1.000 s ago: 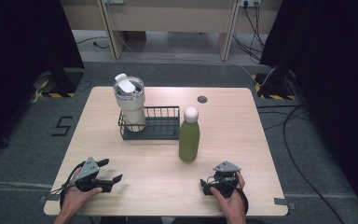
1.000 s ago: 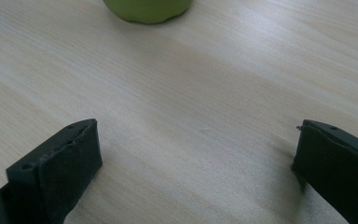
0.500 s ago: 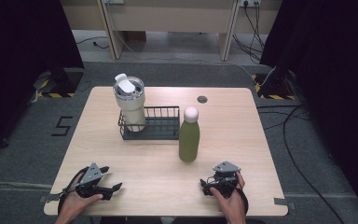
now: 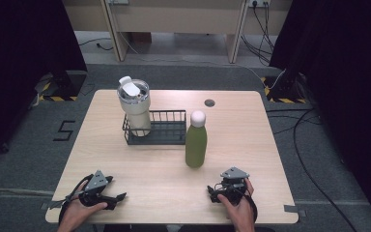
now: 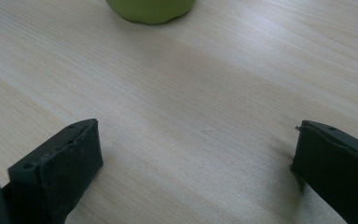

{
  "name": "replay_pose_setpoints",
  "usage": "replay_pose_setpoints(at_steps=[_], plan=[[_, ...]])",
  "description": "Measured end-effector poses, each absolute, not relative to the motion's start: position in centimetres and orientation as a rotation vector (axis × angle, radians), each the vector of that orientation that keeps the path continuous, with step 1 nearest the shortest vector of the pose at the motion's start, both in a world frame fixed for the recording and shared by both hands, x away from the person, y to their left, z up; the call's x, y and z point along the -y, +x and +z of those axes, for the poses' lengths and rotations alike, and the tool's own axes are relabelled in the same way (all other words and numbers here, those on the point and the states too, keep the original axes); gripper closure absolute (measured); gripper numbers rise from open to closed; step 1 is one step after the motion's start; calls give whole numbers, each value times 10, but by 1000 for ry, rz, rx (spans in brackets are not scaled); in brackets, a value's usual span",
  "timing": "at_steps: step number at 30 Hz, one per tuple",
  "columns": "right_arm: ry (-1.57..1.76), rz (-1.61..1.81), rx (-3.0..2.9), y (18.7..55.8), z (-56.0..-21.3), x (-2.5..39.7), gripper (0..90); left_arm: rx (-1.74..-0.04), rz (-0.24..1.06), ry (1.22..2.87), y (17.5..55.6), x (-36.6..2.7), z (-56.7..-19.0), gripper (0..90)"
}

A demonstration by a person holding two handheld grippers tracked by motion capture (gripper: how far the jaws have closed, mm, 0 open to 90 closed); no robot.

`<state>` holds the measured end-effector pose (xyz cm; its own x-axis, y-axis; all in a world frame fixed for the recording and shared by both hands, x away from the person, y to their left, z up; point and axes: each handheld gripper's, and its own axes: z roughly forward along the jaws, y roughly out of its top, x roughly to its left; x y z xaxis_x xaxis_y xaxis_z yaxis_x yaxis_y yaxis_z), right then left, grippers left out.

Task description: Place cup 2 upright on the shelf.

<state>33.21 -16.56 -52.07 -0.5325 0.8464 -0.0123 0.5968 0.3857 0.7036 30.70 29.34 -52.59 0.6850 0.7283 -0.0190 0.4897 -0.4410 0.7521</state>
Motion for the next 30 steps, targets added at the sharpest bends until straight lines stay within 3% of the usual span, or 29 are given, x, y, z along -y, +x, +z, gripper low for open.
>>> replay_pose_setpoints(at_steps=[3,5,7,30], plan=[[1228,947,-2288,332,-520,165,71,-931,398,2128,307,-293,-526,144],[1203,980,-2283,331,-519,164,179,-930,398,2128,307,-293,-526,143],[1183,977,-2289,331,-519,163,148,-931,398,2127,307,-293,-526,143],[1012,1148,-2181,339,-501,156,152,-928,395,2132,308,-293,-526,131]])
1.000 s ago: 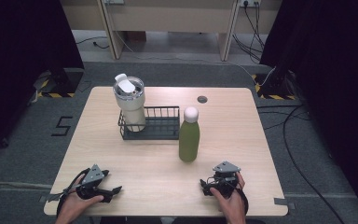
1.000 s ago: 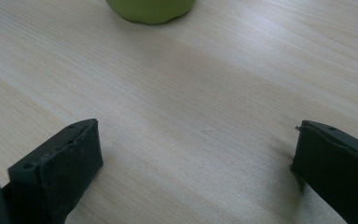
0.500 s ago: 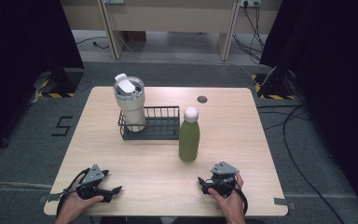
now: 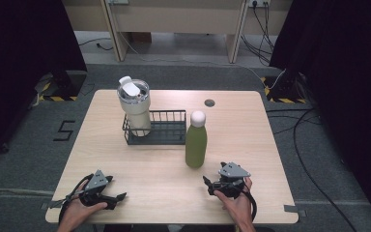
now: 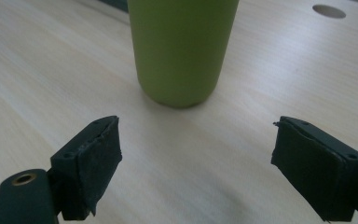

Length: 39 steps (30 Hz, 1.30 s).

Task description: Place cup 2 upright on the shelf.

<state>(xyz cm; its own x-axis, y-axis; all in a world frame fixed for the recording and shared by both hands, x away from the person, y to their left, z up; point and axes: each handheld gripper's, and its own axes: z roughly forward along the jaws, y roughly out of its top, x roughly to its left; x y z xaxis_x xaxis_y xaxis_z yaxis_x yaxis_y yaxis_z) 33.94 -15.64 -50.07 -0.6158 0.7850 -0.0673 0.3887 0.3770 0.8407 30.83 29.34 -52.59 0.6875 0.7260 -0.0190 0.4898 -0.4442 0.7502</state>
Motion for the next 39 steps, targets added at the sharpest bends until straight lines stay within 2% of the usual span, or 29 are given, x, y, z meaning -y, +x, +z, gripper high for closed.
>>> replay_pose_setpoints(at_steps=[23,39], plan=[[891,1282,-2126,376,-482,128,152,-930,395,2132,308,-293,-526,130],[861,1352,-2100,397,-481,115,152,-929,396,2133,308,-293,-526,130]])
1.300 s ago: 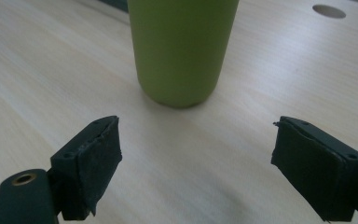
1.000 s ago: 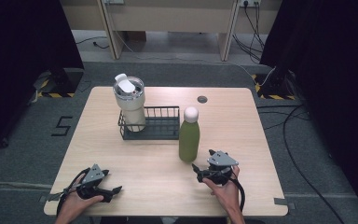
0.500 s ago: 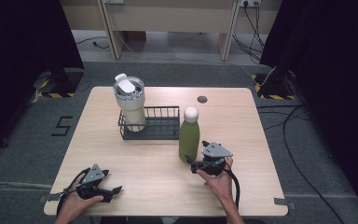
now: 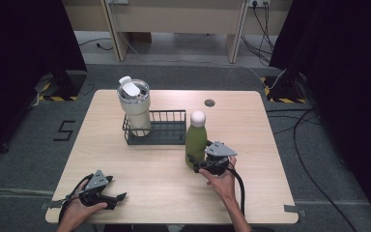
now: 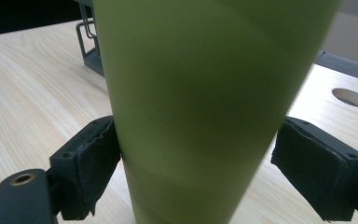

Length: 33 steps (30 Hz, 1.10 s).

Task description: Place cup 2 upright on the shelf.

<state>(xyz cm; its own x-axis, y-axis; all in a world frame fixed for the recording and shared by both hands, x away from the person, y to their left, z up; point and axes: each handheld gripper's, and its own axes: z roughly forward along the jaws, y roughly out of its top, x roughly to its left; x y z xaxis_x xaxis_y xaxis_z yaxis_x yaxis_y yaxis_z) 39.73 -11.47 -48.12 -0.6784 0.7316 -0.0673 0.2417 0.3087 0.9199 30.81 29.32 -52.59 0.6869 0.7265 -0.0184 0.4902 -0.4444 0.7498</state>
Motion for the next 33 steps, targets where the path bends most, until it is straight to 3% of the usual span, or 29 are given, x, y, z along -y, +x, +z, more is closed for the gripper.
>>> replay_pose_setpoints(at_steps=[33], plan=[[860,1471,-2054,412,-502,104,207,-928,394,2132,308,-293,-526,130]])
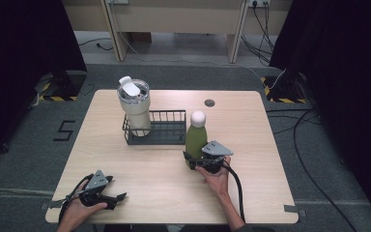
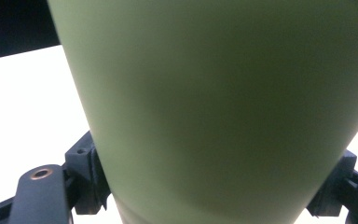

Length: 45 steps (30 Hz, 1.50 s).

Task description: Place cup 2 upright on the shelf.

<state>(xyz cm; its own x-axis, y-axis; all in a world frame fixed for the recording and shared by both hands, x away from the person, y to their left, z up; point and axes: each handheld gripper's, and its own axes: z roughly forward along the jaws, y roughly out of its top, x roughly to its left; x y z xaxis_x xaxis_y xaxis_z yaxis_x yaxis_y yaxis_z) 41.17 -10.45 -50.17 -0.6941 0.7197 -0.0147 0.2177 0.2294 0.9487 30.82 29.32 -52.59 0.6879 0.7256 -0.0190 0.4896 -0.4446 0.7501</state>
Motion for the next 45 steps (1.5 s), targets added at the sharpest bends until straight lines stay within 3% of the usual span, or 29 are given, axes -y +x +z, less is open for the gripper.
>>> replay_pose_setpoints(at_steps=[14,45], plan=[[819,1451,-2048,403,-477,91,209,-928,395,2132,308,-293,-526,129],[771,1548,-2084,425,-416,60,210,-933,396,2132,308,-293,-526,128]])
